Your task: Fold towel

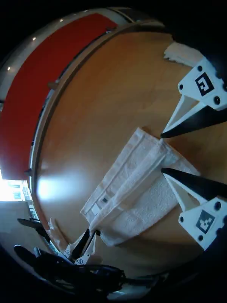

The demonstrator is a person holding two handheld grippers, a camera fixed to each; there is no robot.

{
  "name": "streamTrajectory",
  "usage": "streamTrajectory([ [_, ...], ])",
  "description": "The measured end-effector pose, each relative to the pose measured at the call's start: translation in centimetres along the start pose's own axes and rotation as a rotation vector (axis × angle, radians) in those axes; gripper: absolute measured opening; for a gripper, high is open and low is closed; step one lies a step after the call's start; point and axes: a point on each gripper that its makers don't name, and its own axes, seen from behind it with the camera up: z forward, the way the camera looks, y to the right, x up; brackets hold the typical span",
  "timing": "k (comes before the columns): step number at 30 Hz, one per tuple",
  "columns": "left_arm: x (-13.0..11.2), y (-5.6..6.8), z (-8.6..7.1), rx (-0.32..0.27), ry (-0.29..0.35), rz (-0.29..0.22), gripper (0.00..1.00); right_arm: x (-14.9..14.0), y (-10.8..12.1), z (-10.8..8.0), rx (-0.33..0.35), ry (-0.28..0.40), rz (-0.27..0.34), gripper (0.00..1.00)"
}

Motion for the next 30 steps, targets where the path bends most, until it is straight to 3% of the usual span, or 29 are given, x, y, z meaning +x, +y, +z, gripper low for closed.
streamTrajectory([
  [4, 0.1, -0.3, 0.1, 0.008, 0.002, 0.000, 0.60, 0.0, 0.4, 0.0, -0.011, 0.002, 0.004, 0.68],
  [13, 0.6, -1.3, 0.4, 0.035, 0.003, 0.030, 0.61, 0.5, 1.3, 0.3, -0.033, 0.007, -0.001, 0.88],
  [30, 3.5, -2.9, 0.5, 0.072, 0.038, 0.051, 0.61, 3.1, 4.1, 1.0, -0.090, 0.048, 0.012, 0.89],
])
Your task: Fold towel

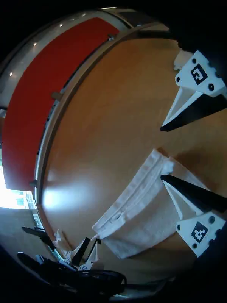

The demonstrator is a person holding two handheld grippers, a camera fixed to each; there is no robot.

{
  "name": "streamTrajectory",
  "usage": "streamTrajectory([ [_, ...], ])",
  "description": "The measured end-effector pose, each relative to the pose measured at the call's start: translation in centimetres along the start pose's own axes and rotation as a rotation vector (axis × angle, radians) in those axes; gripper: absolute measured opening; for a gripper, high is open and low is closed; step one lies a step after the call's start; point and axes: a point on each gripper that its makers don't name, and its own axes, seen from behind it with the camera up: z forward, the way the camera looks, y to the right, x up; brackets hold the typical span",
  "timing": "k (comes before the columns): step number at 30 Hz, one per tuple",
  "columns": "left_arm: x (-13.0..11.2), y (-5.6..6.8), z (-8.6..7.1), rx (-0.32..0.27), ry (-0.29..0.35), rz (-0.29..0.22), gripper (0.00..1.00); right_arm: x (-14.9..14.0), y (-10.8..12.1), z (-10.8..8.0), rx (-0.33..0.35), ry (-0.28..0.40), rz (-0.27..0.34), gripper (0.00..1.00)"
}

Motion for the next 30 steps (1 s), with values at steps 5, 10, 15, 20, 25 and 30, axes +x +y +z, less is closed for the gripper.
streamTrajectory([
  [5, 0.5, -0.4, -0.3, 0.007, 0.008, -0.008, 0.64, 0.7, 0.7, 0.0, -0.016, 0.016, 0.001, 0.90],
  [10, 0.7, -0.5, -0.7, -0.003, 0.017, -0.022, 0.72, 1.1, 1.0, -0.4, -0.024, 0.033, 0.002, 0.98],
  [15, 0.6, -0.5, -1.1, -0.007, 0.022, -0.030, 0.80, 1.0, 1.0, -0.9, -0.022, 0.040, 0.001, 1.00],
  [20, 0.5, -0.3, -1.4, -0.009, 0.025, -0.023, 0.93, 0.7, 0.6, -1.5, -0.019, 0.044, 0.003, 1.00],
  [25, 0.4, -0.1, -1.9, -0.011, 0.029, -0.024, 0.93, 0.3, 0.2, -2.0, -0.017, 0.047, 0.015, 1.00],
  [30, 0.3, 0.1, -2.4, -0.015, 0.032, -0.032, 0.93, 0.0, -0.2, -2.6, -0.011, 0.054, 0.029, 1.00],
])
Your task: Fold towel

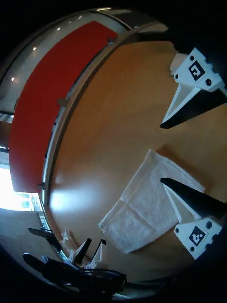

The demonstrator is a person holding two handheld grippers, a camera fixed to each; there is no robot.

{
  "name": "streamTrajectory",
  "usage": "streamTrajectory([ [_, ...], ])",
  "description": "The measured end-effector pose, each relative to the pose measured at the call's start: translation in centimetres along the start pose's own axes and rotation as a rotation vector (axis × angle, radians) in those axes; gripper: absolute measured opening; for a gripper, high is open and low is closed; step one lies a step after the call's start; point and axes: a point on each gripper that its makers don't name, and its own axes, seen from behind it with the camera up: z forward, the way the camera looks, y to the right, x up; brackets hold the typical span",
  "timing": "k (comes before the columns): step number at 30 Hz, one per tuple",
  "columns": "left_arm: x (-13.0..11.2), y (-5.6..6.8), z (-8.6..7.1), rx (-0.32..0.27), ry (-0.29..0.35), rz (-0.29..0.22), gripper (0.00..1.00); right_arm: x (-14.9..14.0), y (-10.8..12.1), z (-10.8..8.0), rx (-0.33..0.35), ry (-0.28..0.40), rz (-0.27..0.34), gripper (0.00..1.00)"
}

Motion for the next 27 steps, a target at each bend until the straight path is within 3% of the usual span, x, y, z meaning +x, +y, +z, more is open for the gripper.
streamTrajectory([
  [27, -4.9, 1.7, -3.9, 0.011, -0.010, -0.088, 0.93, -4.1, -3.5, -3.3, 0.023, -0.013, 0.042, 1.00],
])
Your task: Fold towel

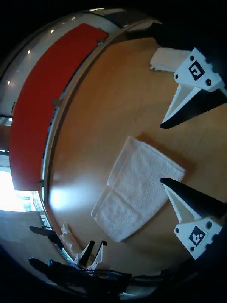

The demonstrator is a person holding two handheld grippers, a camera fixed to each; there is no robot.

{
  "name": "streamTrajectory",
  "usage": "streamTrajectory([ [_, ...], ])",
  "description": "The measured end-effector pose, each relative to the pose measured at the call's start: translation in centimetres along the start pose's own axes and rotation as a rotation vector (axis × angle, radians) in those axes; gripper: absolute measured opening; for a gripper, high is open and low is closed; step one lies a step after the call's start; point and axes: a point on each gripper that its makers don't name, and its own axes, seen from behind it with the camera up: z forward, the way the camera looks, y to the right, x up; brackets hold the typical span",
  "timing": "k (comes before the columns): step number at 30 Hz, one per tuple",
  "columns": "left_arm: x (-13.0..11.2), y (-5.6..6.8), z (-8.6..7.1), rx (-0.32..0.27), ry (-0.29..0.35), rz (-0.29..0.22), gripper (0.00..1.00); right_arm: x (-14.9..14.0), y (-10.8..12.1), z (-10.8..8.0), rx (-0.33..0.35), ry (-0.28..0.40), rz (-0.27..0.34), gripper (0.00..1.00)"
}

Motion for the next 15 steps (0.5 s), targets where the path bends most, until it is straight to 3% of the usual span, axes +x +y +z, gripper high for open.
streamTrajectory([
  [15, -1.2, -0.7, -1.7, 0.041, 0.014, -0.062, 0.93, -0.2, -0.6, 0.3, 0.033, -0.002, -0.039, 1.00],
])
